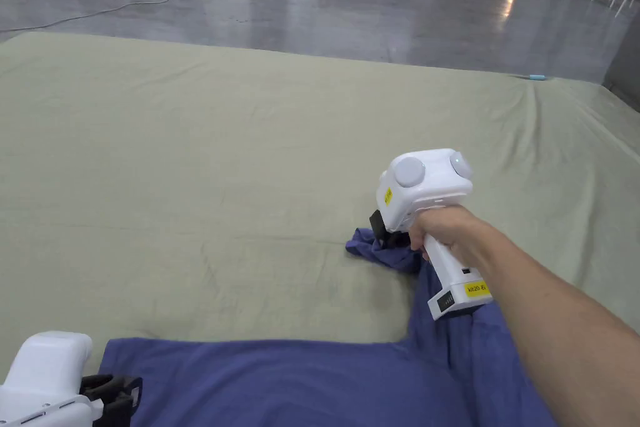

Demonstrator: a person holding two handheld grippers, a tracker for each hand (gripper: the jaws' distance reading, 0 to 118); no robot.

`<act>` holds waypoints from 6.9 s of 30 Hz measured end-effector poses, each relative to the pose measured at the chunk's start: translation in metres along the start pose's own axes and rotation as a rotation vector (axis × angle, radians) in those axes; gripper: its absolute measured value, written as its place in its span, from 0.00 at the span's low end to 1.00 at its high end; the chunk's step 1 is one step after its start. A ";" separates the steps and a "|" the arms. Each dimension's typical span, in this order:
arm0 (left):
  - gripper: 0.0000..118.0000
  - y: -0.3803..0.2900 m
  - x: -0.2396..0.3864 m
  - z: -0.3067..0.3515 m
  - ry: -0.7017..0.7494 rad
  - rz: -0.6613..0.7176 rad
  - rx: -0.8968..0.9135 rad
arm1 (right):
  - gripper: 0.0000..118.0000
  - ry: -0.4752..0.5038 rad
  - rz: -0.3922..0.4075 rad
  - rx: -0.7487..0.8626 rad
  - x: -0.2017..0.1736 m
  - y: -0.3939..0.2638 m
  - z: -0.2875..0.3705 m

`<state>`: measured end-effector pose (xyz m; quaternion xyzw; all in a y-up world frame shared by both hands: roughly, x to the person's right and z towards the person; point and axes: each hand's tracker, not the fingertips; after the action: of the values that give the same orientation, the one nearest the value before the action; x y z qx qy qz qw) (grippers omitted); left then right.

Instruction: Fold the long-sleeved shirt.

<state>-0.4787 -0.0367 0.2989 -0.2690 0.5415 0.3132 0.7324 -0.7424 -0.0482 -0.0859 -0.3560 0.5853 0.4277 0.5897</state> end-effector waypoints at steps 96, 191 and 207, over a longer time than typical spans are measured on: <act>0.00 0.032 -0.007 -0.021 0.092 0.005 -0.081 | 0.07 0.030 -0.302 -0.006 0.110 -0.189 0.065; 0.00 -0.152 -0.103 0.037 -0.581 0.372 -0.190 | 0.00 0.028 -0.174 0.468 -0.062 -0.476 0.325; 0.00 -0.109 -0.231 0.144 -0.319 0.507 -0.130 | 0.00 0.077 -0.137 0.468 -0.079 -0.464 0.315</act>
<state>-0.3572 -0.0413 0.5661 -0.1190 0.4485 0.5583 0.6878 -0.1891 0.0584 -0.0254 -0.2647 0.6648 0.2257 0.6611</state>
